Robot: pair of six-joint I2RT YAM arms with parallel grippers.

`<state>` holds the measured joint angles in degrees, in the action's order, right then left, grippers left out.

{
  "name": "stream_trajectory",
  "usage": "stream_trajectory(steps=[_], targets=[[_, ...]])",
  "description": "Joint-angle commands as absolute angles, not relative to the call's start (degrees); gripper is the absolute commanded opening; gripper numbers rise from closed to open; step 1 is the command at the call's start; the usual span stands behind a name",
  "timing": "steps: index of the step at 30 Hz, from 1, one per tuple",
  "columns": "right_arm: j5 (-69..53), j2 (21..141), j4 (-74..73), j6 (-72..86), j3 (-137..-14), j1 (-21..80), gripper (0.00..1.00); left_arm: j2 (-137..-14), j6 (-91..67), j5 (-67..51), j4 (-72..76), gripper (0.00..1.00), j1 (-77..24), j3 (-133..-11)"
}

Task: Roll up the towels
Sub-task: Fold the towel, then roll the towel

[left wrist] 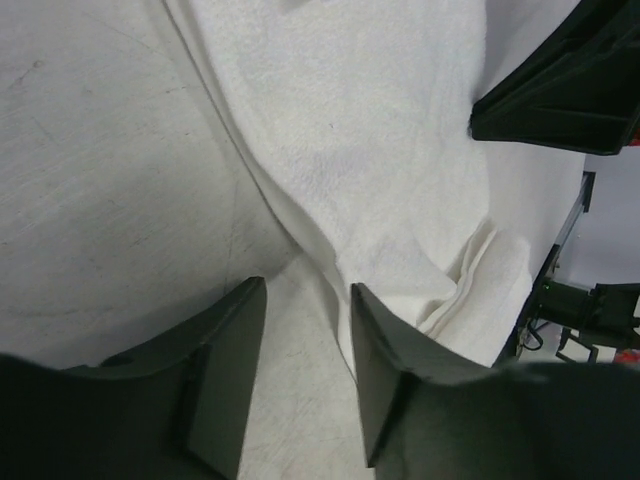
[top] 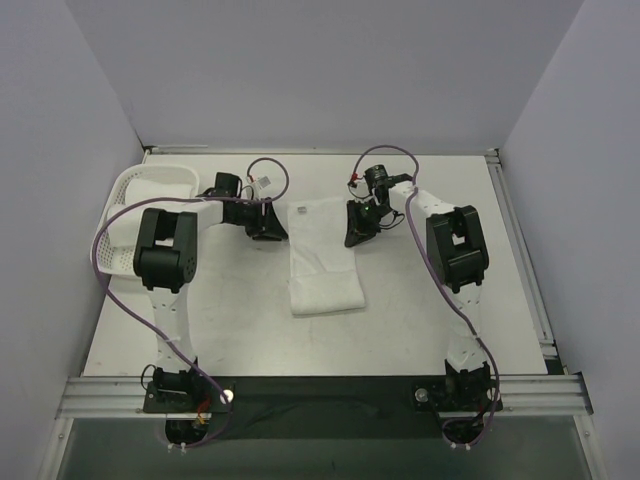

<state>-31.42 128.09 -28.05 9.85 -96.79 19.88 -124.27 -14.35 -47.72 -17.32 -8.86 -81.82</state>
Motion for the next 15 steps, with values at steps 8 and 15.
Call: stream_trajectory(steps=[8, 15], targets=[[-37.3, 111.2, -33.3, 6.0, -91.5, 19.8, 0.19, -103.9, 2.5, -47.2, -20.7, 0.66, -7.3, -76.5], [-44.7, 103.9, -33.8, 7.6, -81.8, 22.3, 0.2, -82.9, 30.0, -38.8, -27.5, 0.71, -11.2, -62.7]])
